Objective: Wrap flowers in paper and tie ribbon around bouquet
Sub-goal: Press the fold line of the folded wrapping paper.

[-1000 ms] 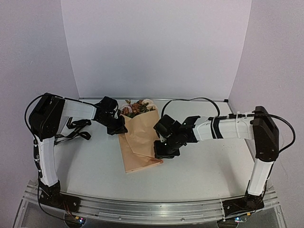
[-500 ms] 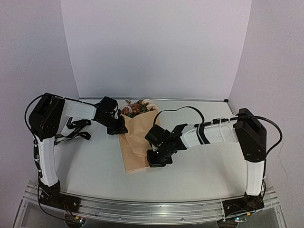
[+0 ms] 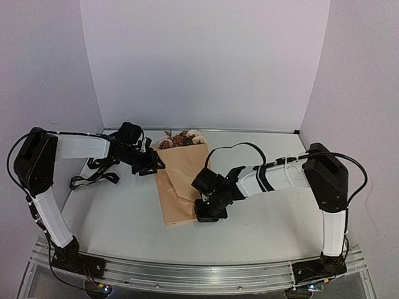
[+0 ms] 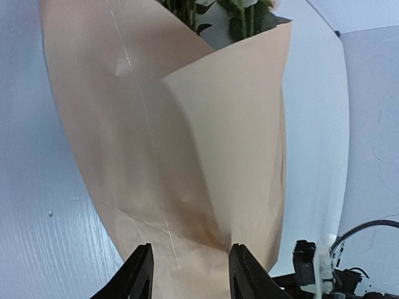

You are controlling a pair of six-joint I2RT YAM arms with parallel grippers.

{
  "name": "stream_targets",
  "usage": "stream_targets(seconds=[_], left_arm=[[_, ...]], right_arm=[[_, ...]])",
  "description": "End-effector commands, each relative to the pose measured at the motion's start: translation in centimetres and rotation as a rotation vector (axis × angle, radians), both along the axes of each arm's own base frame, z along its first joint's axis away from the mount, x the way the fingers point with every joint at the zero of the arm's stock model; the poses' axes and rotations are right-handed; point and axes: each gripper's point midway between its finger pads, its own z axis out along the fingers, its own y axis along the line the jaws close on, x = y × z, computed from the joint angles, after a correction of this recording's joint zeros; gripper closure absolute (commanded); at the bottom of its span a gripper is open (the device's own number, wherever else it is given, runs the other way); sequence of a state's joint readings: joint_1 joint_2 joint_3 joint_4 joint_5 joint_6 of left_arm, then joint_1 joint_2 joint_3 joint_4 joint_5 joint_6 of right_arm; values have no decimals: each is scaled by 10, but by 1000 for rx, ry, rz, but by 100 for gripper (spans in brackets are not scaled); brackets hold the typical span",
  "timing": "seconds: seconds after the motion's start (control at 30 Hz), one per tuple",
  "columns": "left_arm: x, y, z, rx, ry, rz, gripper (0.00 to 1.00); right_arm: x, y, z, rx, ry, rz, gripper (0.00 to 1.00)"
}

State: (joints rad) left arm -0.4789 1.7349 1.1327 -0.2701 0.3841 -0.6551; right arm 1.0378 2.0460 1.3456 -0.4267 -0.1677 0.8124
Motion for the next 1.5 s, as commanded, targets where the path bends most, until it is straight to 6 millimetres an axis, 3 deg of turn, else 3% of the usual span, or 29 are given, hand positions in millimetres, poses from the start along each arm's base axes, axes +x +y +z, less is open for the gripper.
stream_targets(seconds=[0.0, 0.13, 0.27, 0.43, 0.53, 0.8, 1.03, 1.2, 1.47], left_arm=[[-32, 11, 35, -61, -36, -10, 58], [-70, 4, 32, -119, 1, -67, 71], [-112, -31, 17, -168, 52, -204, 81], [-141, -73, -1, -261, 120, -306, 87], [-149, -82, -22, -274, 179, -318, 89], [-178, -67, -79, -241, 350, -288, 92], [-187, -52, -115, -153, 420, -246, 93], [-188, -50, -115, -171, 424, -239, 93], [-178, -66, -63, -271, 332, -285, 92]], right_arm=[[1, -6, -11, -29, -8, -34, 91], [2, -3, -10, -17, -4, -41, 92], [2, 0, -5, -4, -8, -39, 91], [1, 5, -5, 9, 6, -32, 91], [1, 8, -6, 18, 18, -29, 91], [-1, 11, -9, 26, 38, -23, 91], [-3, 9, -12, 23, 49, -25, 91], [-4, 8, -13, 21, 52, -20, 92], [-7, 12, -4, 52, 67, -2, 91]])
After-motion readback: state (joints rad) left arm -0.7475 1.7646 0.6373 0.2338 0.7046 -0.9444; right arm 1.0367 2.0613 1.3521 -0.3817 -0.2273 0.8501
